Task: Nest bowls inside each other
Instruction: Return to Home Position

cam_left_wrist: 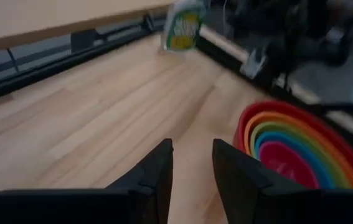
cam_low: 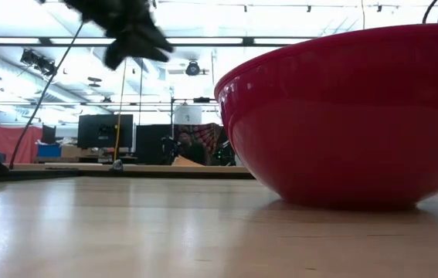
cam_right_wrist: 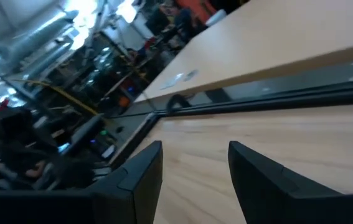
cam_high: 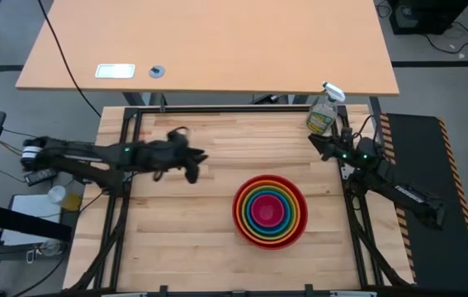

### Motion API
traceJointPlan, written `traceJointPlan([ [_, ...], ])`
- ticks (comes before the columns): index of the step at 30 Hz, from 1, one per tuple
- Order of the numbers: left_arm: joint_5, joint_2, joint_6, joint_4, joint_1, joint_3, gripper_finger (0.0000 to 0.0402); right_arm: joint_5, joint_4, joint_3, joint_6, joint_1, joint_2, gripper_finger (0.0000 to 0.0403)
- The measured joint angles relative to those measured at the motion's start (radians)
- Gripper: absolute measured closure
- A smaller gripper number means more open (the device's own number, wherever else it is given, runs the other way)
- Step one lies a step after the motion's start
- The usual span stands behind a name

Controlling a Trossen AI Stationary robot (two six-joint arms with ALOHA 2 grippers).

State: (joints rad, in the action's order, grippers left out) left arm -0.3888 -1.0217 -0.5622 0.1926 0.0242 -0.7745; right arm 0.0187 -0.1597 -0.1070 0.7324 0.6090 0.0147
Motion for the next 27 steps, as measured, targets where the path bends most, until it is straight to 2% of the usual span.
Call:
traceJointPlan([
  [8,-0.012,0.352,-0.08,-0.2,-0.002,0.374,0.0287,0.142,0.001,0.028,0.006,0.002,0.0,0.0213],
  [13,-0.01,0.533,-0.116,-0.252,-0.005,0.552,0.0287,0.127,-0.005,0.033,-0.027,0.003,0.0,0.0213],
  [20,0.017,0.72,-0.127,-0.257,-0.005,0.691,0.0287,0.113,0.003,0.033,-0.036,0.002,0.0,0.0213],
  [27,0.02,0.791,-0.139,-0.258,-0.003,0.762,0.0287,0.111,0.006,0.033,-0.036,0.002,0.0,0.0213],
])
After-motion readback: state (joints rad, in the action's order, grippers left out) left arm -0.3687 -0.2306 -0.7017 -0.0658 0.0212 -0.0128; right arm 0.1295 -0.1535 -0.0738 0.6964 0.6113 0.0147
